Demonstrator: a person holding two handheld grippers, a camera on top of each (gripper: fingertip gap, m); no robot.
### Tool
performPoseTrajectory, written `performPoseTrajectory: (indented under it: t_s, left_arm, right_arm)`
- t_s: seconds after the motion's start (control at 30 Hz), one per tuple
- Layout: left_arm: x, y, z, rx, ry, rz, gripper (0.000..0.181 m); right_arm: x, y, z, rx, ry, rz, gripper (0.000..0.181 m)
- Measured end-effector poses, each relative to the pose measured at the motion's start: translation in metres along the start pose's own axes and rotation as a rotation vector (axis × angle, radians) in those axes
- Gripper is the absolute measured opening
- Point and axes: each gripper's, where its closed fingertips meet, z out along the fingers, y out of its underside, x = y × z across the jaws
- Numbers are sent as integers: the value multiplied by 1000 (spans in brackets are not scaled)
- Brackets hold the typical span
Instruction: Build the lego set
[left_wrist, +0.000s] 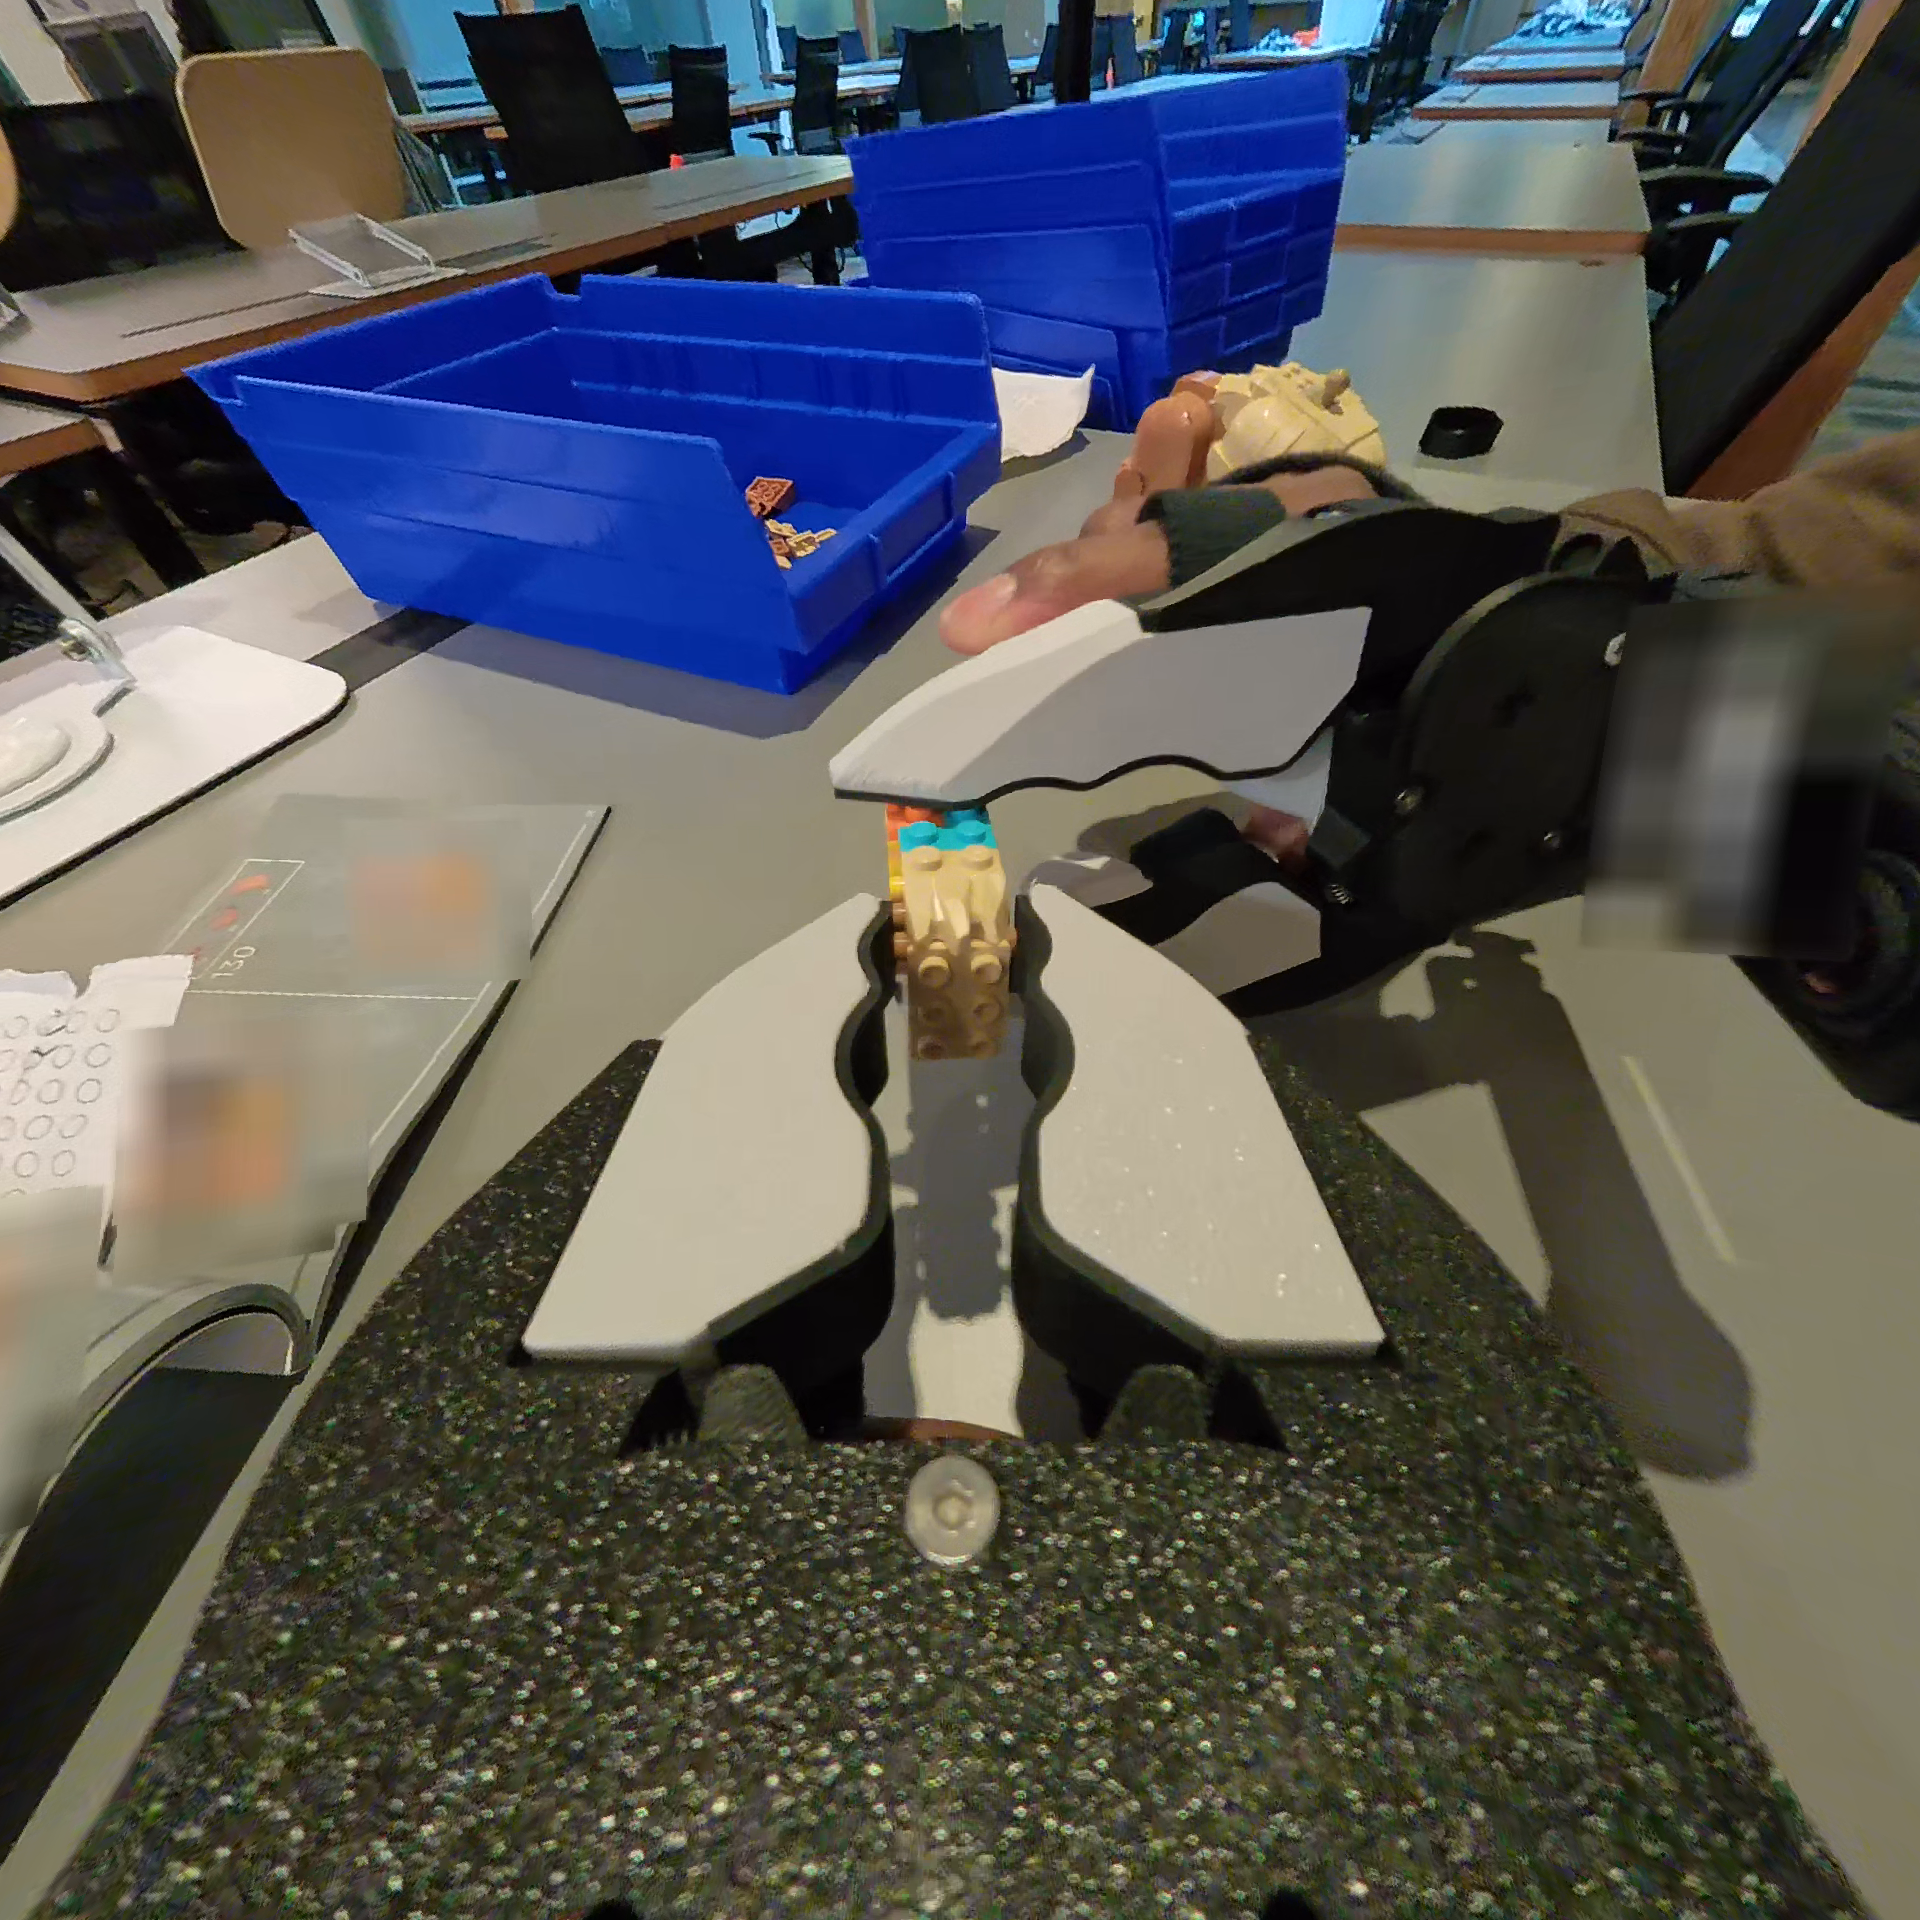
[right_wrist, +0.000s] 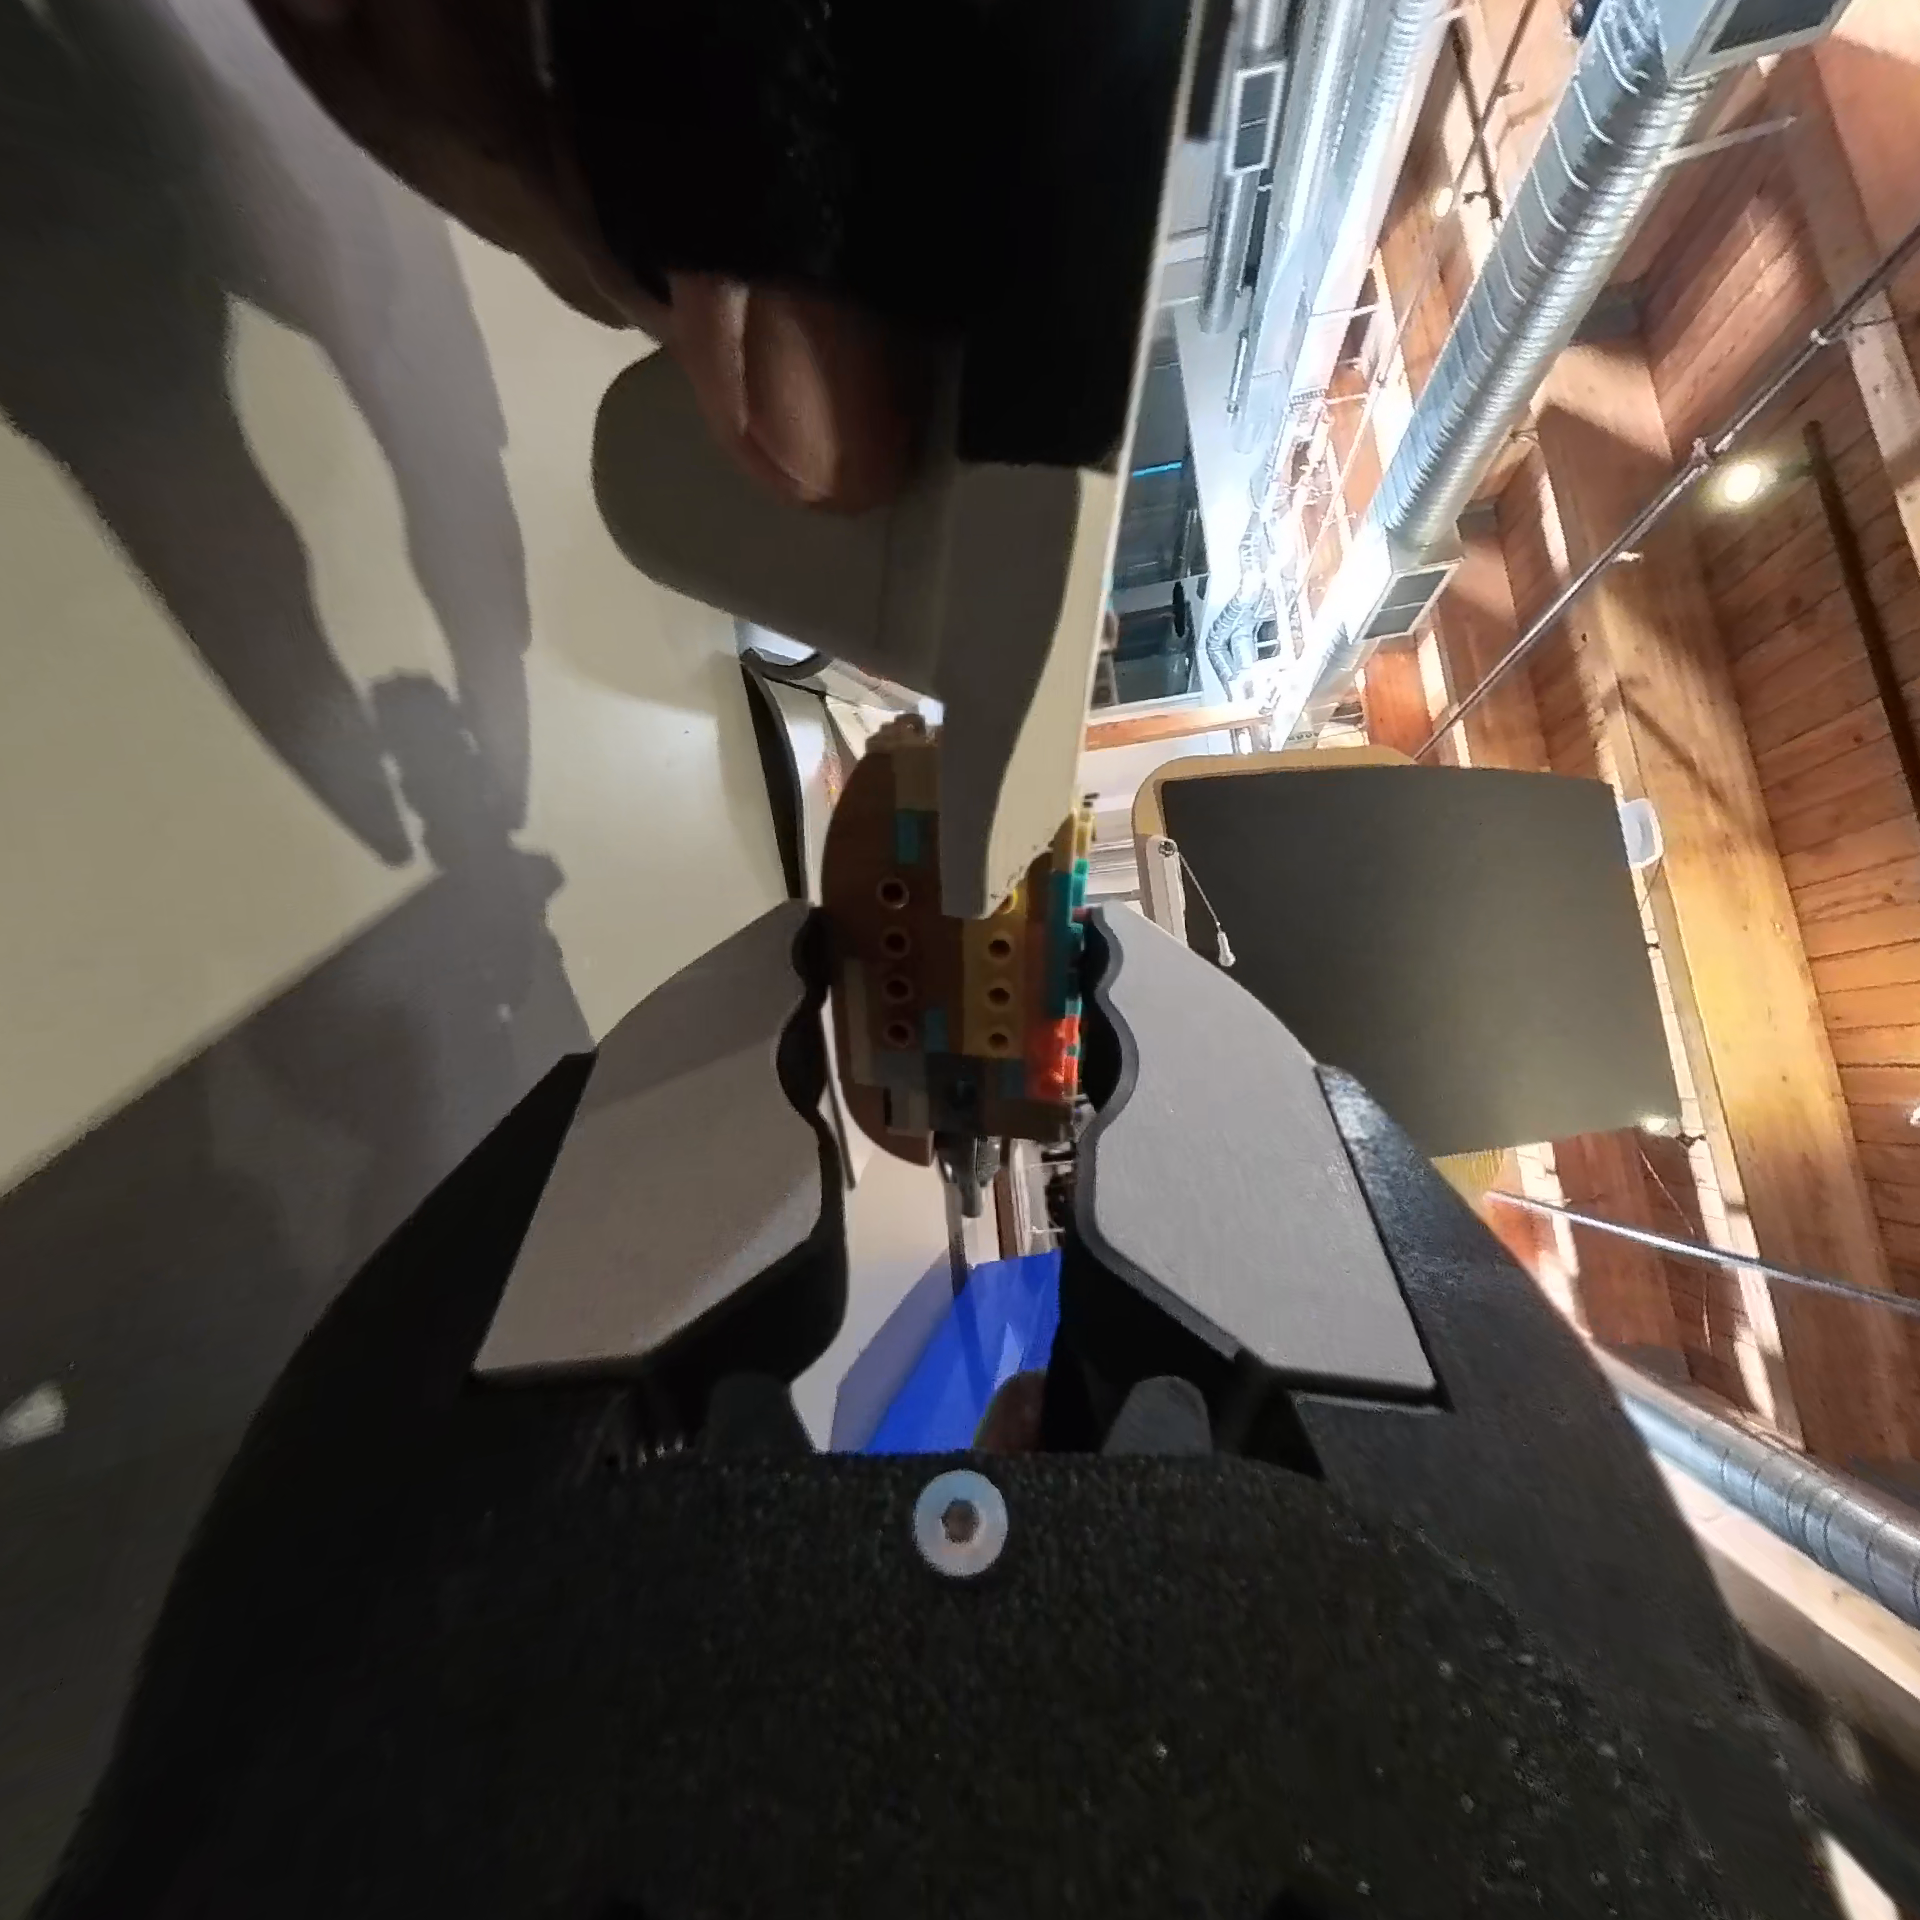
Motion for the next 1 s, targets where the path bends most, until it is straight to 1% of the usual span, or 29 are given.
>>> performPoseTrajectory:
  t_s: [0.03, 0.13, 0.2, 0.27, 0.33, 0.4, 0.43, 0.47, 0.53, 0.6, 0.63, 0.7, 0.83, 0.9, 1.0]
  left_arm:
    - [-3, 0, 0, 1, -18, 2, 22]
    - [-14, 2, -5, 2, -73, 23, 22]
    - [-18, 2, -9, 17, -82, 19, 22]
    - [-20, 3, -13, 28, -89, 38, 22]
    - [-19, 2, -14, 45, -86, 61, 22]
    - [-21, 0, -14, 61, -109, 78, 22]
    - [-22, -1, -13, 73, -123, 76, 22]
    - [-23, -3, -13, 91, -136, 62, 22]
    - [-25, -8, -12, 132, -163, 25, 22]
    - [-25, -13, -11, 163, -204, 27, 22]
    - [-25, -14, -10, 171, -223, 44, 22]
    - [-23, -15, -9, 166, -266, 98, 22]
    - [-22, -15, -10, 150, -334, 205, 22]
    - [-20, -16, -10, 156, -346, 238, 22]
    - [-18, -20, -13, 169, -363, 287, 22]
  right_arm:
    - [1, 0, 0, 1, -2, 30, 47]
    - [6, 6, -2, -11, -27, 147, 65]
    - [8, 10, -6, 8, -79, 312, 68]
    - [10, 15, -8, 26, -171, 592, 69]
    - [13, 20, -8, 39, -307, 983, 73]
    - [16, 20, -10, 69, -456, 1390, 81]
    - [17, 19, -11, 90, -515, 1565, 80]
    - [18, 19, -11, 108, -549, 1720, 79]
    - [20, 21, -9, 134, -569, 1983, 76]
    - [19, 21, -4, 161, -572, 2190, 74]
    - [18, 20, -2, 177, -578, 2261, 74]
    - [16, 10, 1, 214, -616, 2330, 75]
    - [15, -5, 3, 229, -648, 2363, 76]
    - [16, -5, 6, 243, -636, 2397, 74]
    - [18, -3, 7, 275, -611, 2434, 66]
